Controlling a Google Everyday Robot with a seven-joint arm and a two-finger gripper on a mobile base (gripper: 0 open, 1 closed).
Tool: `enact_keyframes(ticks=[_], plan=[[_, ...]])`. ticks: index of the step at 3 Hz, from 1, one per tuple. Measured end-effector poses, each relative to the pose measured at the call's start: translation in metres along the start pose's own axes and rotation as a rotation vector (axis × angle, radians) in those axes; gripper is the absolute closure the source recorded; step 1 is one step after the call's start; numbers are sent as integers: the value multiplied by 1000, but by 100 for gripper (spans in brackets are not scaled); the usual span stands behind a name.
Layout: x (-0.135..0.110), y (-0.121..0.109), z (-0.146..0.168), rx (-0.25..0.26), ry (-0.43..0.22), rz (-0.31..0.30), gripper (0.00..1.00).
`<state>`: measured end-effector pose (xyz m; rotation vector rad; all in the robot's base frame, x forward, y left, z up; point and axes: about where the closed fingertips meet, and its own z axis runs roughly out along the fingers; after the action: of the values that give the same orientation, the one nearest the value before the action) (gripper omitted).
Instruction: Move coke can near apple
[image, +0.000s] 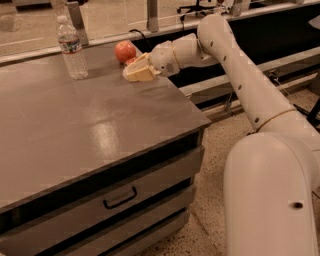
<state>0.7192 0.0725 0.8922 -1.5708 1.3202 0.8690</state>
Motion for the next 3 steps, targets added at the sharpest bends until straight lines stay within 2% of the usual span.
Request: enact_keyframes(ticks=[2, 3], plan=[[0, 1, 7, -10, -3, 1, 35], [-4, 2, 4, -18, -31, 8, 13]])
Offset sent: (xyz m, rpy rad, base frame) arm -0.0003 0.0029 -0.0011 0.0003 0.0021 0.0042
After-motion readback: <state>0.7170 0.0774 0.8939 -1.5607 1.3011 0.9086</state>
